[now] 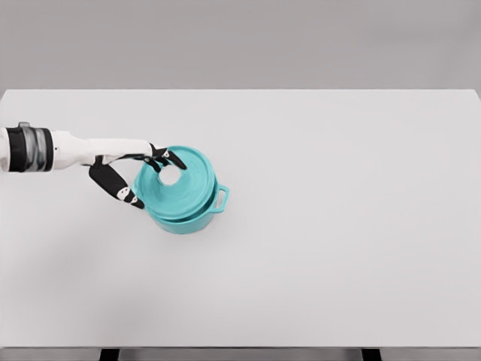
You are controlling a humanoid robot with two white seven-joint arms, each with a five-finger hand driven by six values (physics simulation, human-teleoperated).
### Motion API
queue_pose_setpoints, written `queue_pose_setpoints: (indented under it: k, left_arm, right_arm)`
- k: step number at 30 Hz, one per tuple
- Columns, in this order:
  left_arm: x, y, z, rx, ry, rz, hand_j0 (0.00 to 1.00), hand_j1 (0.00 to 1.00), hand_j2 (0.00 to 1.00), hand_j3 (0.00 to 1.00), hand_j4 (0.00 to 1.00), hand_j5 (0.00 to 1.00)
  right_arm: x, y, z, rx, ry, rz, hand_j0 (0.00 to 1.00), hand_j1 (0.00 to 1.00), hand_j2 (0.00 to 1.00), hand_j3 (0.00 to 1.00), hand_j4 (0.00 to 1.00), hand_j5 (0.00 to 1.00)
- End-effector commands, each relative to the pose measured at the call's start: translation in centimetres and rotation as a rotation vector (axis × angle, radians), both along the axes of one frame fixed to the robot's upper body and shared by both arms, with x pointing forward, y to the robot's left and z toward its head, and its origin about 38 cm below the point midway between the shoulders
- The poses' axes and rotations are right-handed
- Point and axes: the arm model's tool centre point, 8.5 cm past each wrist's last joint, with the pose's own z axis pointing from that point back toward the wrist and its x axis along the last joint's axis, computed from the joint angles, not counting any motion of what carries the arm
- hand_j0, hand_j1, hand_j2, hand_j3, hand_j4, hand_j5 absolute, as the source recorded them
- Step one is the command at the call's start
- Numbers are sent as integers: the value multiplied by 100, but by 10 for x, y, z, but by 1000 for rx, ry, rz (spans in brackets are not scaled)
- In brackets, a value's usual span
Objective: Cover the pot with left arm
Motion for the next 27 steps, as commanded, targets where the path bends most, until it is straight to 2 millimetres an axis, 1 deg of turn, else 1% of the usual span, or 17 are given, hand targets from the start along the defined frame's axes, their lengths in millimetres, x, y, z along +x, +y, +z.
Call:
queue_pose_setpoints:
  k: [1, 4, 8, 11, 13, 14, 15, 16, 18, 20, 21, 22, 23, 24, 27]
  left_arm:
    - [-3, -1, 1, -9, 13, 1, 100, 100, 100, 100, 100, 100]
    - [-2, -2, 4, -19, 12, 0, 100, 100, 100, 100, 100, 100]
    - [-2, -1, 3, -17, 18, 7, 100, 100, 100, 100, 100, 100]
    - [1, 6, -5, 35, 76, 91, 100, 100, 100, 100, 100, 100]
    - [2, 7, -1, 36, 72, 99, 100, 100, 100, 100, 100, 100]
    - [5, 7, 7, 29, 58, 100, 100, 100, 100, 100, 100, 100]
    - [7, 15, 20, 24, 41, 118, 100, 100, 100, 100, 100, 100]
    - [8, 18, 28, 18, 29, 126, 100, 100, 100, 100, 100, 100]
    - [12, 17, 43, 10, -3, 123, 100, 100, 100, 100, 100, 100]
    - [13, 20, 54, -10, -27, 119, 100, 100, 100, 100, 100, 100]
    - [14, 18, 73, -54, -98, 83, 100, 100, 100, 100, 100, 100]
    - [13, 24, 92, -87, -155, 80, 100, 100, 100, 100, 100, 100]
    - [9, 41, 92, -77, -165, 113, 100, 100, 100, 100, 100, 100]
    - [8, 48, 103, -111, -217, 106, 100, 100, 100, 100, 100, 100]
    - [-6, 67, 97, -232, -402, -22, 100, 100, 100, 100, 100, 100]
  right_arm:
    - [0, 0, 0, 1, -1, 1, 100, 100, 100, 100, 100, 100]
    - [0, 0, 0, 1, -1, 1, 100, 100, 100, 100, 100, 100]
    - [0, 0, 0, 1, -1, 1, 100, 100, 100, 100, 100, 100]
    - [0, 0, 0, 0, 0, 0, 100, 100, 100, 100, 100, 100]
    - [0, 0, 0, 0, 0, 0, 100, 100, 100, 100, 100, 100]
    - [0, 0, 0, 1, -1, 1, 100, 100, 100, 100, 100, 100]
    - [0, 0, 0, 0, 0, 0, 100, 100, 100, 100, 100, 100]
    - [0, 0, 0, 0, 0, 0, 100, 100, 100, 100, 100, 100]
    - [0, 0, 0, 1, -1, 1, 100, 100, 100, 100, 100, 100]
    - [0, 0, 0, 0, 0, 0, 100, 100, 100, 100, 100, 100]
    - [0, 0, 0, 0, 0, 0, 100, 100, 100, 100, 100, 100]
    - [0, 0, 0, 0, 0, 0, 100, 100, 100, 100, 100, 100]
    - [0, 0, 0, 0, 0, 0, 100, 100, 100, 100, 100, 100]
    - [0, 0, 0, 0, 0, 0, 100, 100, 100, 100, 100, 100]
    - [0, 0, 0, 0, 0, 0, 100, 100, 100, 100, 100, 100]
